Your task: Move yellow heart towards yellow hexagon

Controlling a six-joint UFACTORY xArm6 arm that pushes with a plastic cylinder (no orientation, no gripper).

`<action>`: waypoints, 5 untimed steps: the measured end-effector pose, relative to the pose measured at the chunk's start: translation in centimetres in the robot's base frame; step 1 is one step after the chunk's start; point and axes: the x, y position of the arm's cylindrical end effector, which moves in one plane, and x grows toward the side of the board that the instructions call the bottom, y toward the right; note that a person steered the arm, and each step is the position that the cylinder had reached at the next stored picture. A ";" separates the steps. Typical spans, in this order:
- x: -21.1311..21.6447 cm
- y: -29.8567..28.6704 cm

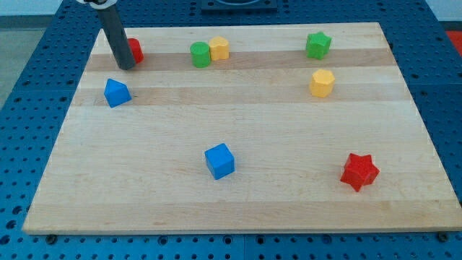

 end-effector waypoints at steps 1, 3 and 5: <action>-0.2 0.0; -0.3 4.9; -2.6 8.8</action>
